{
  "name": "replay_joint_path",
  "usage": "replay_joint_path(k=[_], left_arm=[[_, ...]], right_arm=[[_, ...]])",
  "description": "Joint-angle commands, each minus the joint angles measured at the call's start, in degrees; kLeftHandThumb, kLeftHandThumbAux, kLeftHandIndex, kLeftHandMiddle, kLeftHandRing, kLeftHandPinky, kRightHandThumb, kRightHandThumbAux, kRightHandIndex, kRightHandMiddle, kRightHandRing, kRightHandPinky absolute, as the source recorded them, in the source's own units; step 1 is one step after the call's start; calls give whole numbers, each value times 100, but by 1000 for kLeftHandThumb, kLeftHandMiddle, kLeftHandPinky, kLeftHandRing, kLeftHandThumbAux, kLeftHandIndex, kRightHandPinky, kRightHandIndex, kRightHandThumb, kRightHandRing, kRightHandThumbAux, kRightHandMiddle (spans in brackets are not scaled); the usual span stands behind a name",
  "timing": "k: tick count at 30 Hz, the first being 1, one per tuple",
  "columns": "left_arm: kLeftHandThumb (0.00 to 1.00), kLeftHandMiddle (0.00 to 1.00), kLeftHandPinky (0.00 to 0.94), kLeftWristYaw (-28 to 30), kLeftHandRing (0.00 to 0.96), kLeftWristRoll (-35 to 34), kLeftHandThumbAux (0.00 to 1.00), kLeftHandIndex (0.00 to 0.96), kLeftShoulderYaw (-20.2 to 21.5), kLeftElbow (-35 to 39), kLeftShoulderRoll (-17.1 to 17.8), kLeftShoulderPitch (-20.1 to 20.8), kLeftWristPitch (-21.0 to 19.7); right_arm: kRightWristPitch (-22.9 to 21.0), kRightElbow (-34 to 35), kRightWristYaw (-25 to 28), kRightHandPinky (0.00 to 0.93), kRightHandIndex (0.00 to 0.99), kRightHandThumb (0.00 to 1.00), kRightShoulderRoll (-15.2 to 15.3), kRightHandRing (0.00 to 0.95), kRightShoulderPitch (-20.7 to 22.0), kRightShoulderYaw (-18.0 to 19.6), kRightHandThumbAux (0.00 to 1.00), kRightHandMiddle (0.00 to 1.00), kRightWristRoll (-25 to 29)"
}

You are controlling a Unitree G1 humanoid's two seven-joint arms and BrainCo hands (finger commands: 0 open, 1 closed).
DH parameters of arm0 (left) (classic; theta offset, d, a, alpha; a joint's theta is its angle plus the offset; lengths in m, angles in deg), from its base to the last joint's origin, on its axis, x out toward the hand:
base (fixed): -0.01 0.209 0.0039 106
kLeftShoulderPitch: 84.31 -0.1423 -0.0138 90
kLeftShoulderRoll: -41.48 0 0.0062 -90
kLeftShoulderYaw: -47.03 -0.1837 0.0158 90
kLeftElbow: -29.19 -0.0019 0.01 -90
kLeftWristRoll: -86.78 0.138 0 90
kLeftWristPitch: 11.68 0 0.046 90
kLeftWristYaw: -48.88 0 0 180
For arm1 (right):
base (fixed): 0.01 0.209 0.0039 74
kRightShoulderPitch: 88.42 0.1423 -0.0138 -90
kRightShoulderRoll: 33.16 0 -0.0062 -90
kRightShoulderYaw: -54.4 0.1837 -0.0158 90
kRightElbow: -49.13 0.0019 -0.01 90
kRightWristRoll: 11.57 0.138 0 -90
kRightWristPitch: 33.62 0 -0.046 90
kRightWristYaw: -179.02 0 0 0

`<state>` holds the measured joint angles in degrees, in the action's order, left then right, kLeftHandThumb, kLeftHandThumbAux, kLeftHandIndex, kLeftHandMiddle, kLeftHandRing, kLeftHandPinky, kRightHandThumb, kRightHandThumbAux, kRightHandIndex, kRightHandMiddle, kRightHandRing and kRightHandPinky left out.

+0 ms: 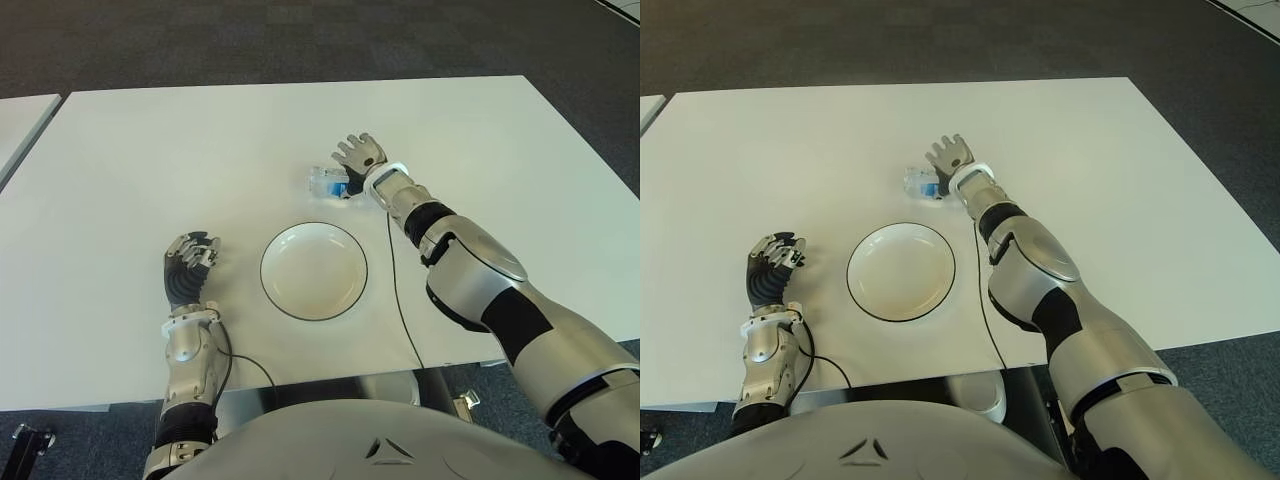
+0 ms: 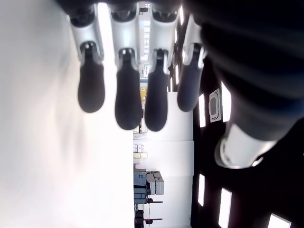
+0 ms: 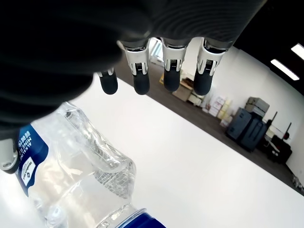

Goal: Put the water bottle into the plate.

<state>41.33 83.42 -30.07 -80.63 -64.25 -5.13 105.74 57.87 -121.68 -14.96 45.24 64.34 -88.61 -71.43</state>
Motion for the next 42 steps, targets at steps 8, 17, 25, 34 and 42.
replay_joint_path(k=[8,17,25,34,42], left_arm=[[836,505,600,-26,619,-59,675,409,53,-126,-35,-81,-208],[836,503,606,-56,617,18,676,408,74,-149,18,-83,-134],[836,503,588,16,609,-153,675,409,117,-49,-1,-95,-276],[838,504,591,-40,609,-60,675,411,136,-69,35,-102,-172],[836,509,606,16,620,110,677,404,119,-207,128,-73,112]], right_arm=[[284,42,1552,79,0,587,-76,1,-104,1306,548,0,1284],[96,63,2014,91,18,616,-157,7,-98,1731,588,18,1627],[48,52,2058,106,31,591,-242,24,-116,1964,569,28,1766],[55,51,2088,124,35,497,-274,49,-100,2011,596,39,1733],[18,51,2096,117,29,445,-316,50,-64,2102,613,34,1777]])
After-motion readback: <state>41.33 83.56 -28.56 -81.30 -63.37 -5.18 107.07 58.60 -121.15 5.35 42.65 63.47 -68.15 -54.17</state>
